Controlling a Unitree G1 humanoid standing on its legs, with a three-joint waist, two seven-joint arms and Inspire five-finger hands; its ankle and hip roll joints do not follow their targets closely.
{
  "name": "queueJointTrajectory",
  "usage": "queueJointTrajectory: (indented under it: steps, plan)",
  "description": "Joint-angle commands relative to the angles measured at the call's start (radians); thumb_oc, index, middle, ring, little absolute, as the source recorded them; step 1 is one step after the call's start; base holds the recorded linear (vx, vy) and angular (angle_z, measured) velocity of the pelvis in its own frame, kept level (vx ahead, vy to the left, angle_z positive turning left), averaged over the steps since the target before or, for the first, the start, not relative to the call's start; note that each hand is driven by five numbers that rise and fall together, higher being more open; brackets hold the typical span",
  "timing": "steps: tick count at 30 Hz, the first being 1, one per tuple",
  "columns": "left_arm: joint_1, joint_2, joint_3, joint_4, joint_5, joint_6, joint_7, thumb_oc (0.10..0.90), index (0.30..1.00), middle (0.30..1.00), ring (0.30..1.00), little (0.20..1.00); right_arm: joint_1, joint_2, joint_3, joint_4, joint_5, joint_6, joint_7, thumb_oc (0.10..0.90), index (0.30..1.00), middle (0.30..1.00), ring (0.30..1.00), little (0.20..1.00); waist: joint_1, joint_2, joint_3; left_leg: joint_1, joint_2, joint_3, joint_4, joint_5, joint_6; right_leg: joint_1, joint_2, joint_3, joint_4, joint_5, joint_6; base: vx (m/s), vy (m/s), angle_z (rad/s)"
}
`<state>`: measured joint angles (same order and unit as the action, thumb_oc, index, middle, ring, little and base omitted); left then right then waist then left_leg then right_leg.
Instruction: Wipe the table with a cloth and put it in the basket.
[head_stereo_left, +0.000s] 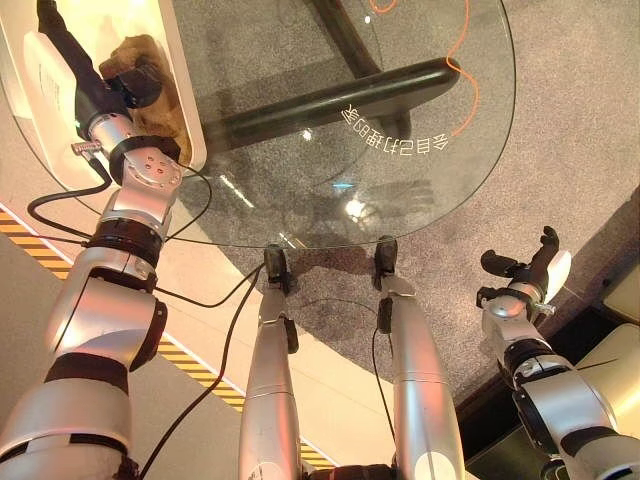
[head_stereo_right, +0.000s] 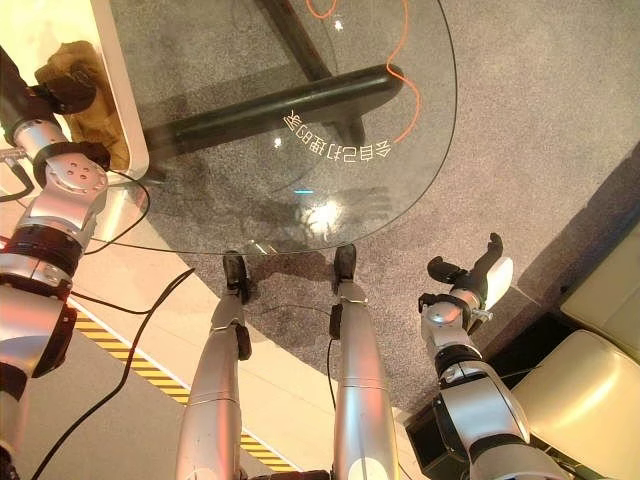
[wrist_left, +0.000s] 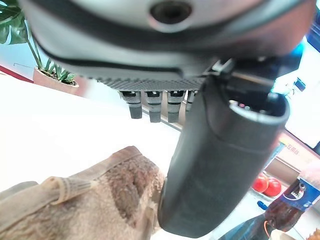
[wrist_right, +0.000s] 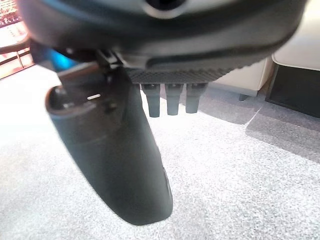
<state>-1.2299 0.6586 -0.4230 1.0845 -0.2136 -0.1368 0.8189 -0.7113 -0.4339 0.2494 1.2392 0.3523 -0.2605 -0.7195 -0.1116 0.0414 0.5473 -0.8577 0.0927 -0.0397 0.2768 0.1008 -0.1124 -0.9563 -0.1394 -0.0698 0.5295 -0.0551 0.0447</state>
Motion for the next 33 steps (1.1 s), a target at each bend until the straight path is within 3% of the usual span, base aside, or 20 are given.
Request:
queueJointTrajectory:
  steps: [1, 10, 16, 18, 22, 33]
  plan:
    - [-0.097, 0.110, 0.038, 0.022, 0.016, -0.034, 0.091, 0.800, 0.900, 0.900, 0.900, 0.900, 0.075, -0.027, -0.002, -0.014, -0.016, -0.023, -0.064, 0.800, 0.900, 0.900, 0.900, 0.900, 0.019, -0.019, -0.027, -0.002, -0.071, 0.081, 0.097, -0.111, 0.082, 0.052, 0.108, 0.009, -0.078, -0.003, -0.021, 0.00, 0.000, 0.00]
    - [-0.084, 0.114, 0.049, 0.017, -0.009, -0.045, 0.086, 0.800, 0.900, 0.900, 0.900, 0.900, 0.080, -0.020, -0.004, -0.017, -0.015, -0.024, -0.066, 0.800, 0.900, 0.900, 0.900, 0.900, 0.023, -0.018, -0.027, 0.008, -0.071, 0.079, 0.101, -0.112, 0.083, 0.061, 0.108, 0.006, -0.073, -0.005, -0.022, 0.00, 0.000, 0.00]
    - [-0.052, 0.099, 0.086, -0.011, -0.103, -0.127, 0.078, 0.800, 0.900, 0.900, 0.900, 0.900, 0.093, -0.006, -0.011, -0.018, -0.017, -0.027, -0.066, 0.800, 0.900, 0.900, 0.900, 0.900, 0.026, -0.014, -0.027, 0.028, -0.071, 0.076, 0.098, -0.114, 0.084, 0.076, 0.108, 0.007, -0.070, -0.005, -0.022, -0.01, -0.038, 0.00]
    - [-0.019, 0.090, 0.119, -0.044, -0.157, -0.184, 0.086, 0.800, 0.900, 0.900, 0.900, 0.900, 0.104, 0.006, -0.017, -0.021, -0.026, -0.027, -0.068, 0.800, 0.900, 0.900, 0.900, 0.900, 0.028, -0.010, -0.027, 0.051, -0.073, 0.075, 0.090, -0.115, 0.086, 0.093, 0.111, 0.010, -0.070, -0.005, -0.019, -0.01, -0.053, 0.00]
    - [0.054, 0.092, 0.175, -0.110, -0.155, -0.269, 0.085, 0.800, 0.900, 0.900, 0.900, 0.900, 0.122, 0.012, -0.026, -0.022, -0.028, -0.015, -0.067, 0.800, 0.900, 0.900, 0.900, 0.900, 0.036, -0.002, -0.027, 0.121, -0.074, 0.077, 0.053, -0.104, 0.081, 0.160, 0.107, 0.013, -0.101, 0.004, -0.013, -0.02, -0.027, -0.01]
    - [0.258, 0.140, 0.314, -0.230, -0.218, -0.323, -0.036, 0.800, 0.900, 0.900, 0.900, 0.900, 0.231, -0.003, -0.123, -0.001, -0.021, 0.007, 0.008, 0.800, 0.900, 0.900, 0.900, 0.900, 0.062, -0.002, -0.029, 0.379, -0.080, 0.076, -0.060, -0.085, 0.067, 0.427, 0.076, -0.005, -0.230, 0.032, 0.011, -0.01, -0.049, -0.02]
